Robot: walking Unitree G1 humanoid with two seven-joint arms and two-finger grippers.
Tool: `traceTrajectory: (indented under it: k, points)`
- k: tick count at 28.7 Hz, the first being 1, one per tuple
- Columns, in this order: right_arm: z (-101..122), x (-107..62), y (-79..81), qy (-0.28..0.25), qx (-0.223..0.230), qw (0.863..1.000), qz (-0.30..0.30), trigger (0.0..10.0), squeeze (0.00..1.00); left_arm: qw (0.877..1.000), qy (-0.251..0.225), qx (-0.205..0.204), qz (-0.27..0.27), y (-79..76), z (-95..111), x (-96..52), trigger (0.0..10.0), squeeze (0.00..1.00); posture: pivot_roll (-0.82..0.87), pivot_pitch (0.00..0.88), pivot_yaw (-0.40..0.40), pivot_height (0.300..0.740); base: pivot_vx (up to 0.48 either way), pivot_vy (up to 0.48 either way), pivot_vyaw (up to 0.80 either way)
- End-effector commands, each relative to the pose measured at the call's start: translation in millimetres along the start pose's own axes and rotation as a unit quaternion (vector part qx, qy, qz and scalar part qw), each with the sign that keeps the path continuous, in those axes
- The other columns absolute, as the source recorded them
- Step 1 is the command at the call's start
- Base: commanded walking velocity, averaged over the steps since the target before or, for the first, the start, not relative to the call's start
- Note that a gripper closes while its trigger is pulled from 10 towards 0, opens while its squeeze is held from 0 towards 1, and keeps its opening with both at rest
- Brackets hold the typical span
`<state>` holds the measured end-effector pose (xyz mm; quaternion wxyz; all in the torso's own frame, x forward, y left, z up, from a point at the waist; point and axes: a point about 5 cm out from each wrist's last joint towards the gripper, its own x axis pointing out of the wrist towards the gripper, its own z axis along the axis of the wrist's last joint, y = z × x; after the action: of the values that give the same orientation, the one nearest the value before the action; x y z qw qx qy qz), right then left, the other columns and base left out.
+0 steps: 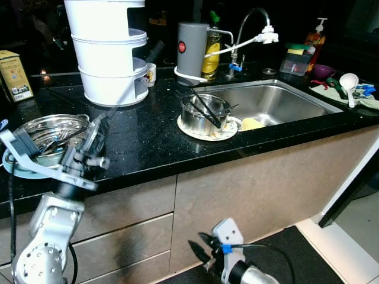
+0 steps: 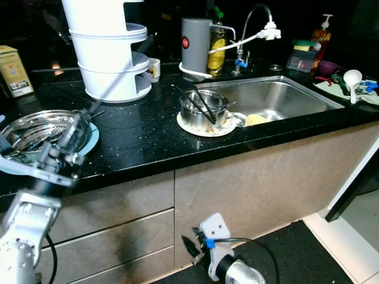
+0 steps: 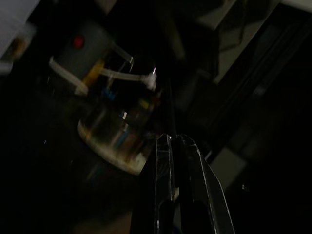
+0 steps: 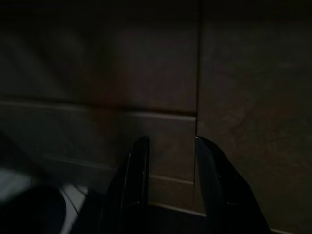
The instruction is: Kitchen organization
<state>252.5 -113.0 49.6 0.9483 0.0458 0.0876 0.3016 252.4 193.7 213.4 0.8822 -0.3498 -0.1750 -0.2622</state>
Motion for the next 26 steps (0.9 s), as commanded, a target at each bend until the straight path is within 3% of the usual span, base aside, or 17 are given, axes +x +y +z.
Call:
traceTrajectory:
  k: [1,2,3,4,5,6,7,9,11,15,21,23,26]
  points:
    - [6,0.9,-2.2,-0.015,0.036,0.999,-0.010,10.0,0.00,1.000,0.015,0.000,-0.010,-0.2,-2,-1.1,0.0,0.00,-0.04,0.054,-0.049,0.740,0.000,0.000,0.00]
    - [6,0.9,-2.2,-0.015,0.036,0.999,-0.010,10.0,0.00,1.000,0.015,0.000,-0.010,-0.2,-2,-1.1,0.0,0.00,-0.04,0.054,-0.049,0.740,0.000,0.000,0.00]
    - [16,3.6,-1.7,-0.038,0.071,0.997,-0.011,10.0,0.00,1.000,0.014,-0.008,-0.008,0.0,-2,-3.5,0.0,0.00,-0.05,0.056,-0.048,0.740,0.000,0.000,0.00]
    - [27,6.7,0.0,-0.065,0.107,0.992,-0.009,10.0,1.00,1.000,0.015,-0.013,-0.005,0.6,-1,-6.4,0.0,0.00,-0.05,0.055,-0.046,0.740,0.000,0.000,0.00]
    - [27,6.7,0.0,-0.065,0.107,0.992,-0.009,10.0,1.00,1.000,0.015,-0.013,-0.005,0.6,-1,-6.4,0.0,0.00,-0.05,0.055,-0.046,0.740,0.000,0.000,0.00]
    - [55,11.4,8.6,-0.127,0.178,0.976,0.022,10.0,1.00,1.000,0.018,-0.016,0.001,1.3,0,-10.5,0.0,0.00,-0.05,0.057,-0.045,0.740,0.000,0.000,0.00]
    - [55,11.4,8.6,-0.127,0.178,0.976,0.022,10.0,1.00,1.000,0.018,-0.016,0.001,1.3,0,-10.5,0.0,0.00,-0.05,0.057,-0.045,0.740,0.000,0.000,0.00]
    - [75,14.1,18.6,-0.165,0.211,0.961,0.060,10.0,1.00,1.000,0.010,-0.029,-0.004,-0.1,-1,-9.0,0.0,0.00,-0.05,0.057,-0.045,0.740,0.000,0.000,0.00]
    - [75,14.1,18.6,-0.165,0.211,0.961,0.060,10.0,1.00,1.000,0.010,-0.029,-0.004,-0.1,-1,-9.0,0.0,0.00,-0.05,0.057,-0.045,0.740,0.000,0.000,0.00]
    - [99,17.3,28.8,-0.206,0.246,0.942,0.097,10.0,1.00,0.999,0.011,-0.047,-0.022,-6.0,-7,-4.5,0.0,0.00,-0.06,0.059,-0.037,0.740,0.000,0.000,0.00]
    - [130,22.8,30.2,-0.252,0.279,0.922,0.093,10.0,1.00,0.997,0.007,-0.066,-0.036,-13.7,-12,1.4,0.0,0.00,-0.06,0.060,-0.033,0.740,0.000,0.000,0.00]
    - [130,22.8,30.2,-0.252,0.279,0.922,0.093,10.0,1.00,0.997,0.007,-0.066,-0.036,-13.7,-12,1.4,0.0,0.00,-0.06,0.060,-0.033,0.740,0.000,0.000,0.00]
    - [169,22.6,32.6,-0.305,0.323,0.889,0.113,10.0,1.00,0.994,0.001,-0.091,-0.057,-22.1,-13,5.9,0.0,0.00,-0.06,0.062,-0.032,0.740,0.000,0.000,0.00]
